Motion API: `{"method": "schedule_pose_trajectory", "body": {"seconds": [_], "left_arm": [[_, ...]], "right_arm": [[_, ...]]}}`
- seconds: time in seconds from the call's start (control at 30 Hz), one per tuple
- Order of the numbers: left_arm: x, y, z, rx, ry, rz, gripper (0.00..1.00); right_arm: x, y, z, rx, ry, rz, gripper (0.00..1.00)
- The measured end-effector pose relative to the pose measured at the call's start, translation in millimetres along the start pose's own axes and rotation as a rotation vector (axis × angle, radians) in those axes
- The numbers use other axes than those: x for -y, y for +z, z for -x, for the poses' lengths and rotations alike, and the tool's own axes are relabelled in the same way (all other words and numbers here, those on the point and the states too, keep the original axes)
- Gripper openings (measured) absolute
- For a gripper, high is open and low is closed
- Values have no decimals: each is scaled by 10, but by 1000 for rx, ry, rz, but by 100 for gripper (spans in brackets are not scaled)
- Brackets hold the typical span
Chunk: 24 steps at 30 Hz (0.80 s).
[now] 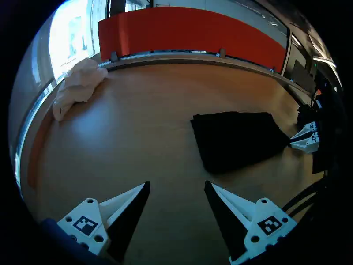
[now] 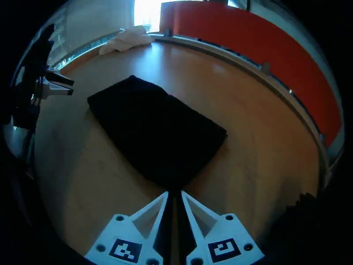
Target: Fold towel
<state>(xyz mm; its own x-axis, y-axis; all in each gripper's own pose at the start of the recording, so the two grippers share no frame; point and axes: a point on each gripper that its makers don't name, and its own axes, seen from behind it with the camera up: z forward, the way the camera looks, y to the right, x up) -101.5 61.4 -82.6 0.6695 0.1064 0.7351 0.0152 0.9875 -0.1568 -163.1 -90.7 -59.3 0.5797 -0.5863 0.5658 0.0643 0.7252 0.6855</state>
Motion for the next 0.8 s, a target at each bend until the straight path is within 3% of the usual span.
{"method": "schedule_pose_trajectory", "body": {"seconds": [0.4,0.8], "left_arm": [[33,-95,-37,-11,-17,-6,91],[53,-203,-105,-36,-46,-6,91]], "right_arm": [[-35,-204,-534,-89,-45,36,5],[105,-332,-1232,-187,-129,25,5]]}}
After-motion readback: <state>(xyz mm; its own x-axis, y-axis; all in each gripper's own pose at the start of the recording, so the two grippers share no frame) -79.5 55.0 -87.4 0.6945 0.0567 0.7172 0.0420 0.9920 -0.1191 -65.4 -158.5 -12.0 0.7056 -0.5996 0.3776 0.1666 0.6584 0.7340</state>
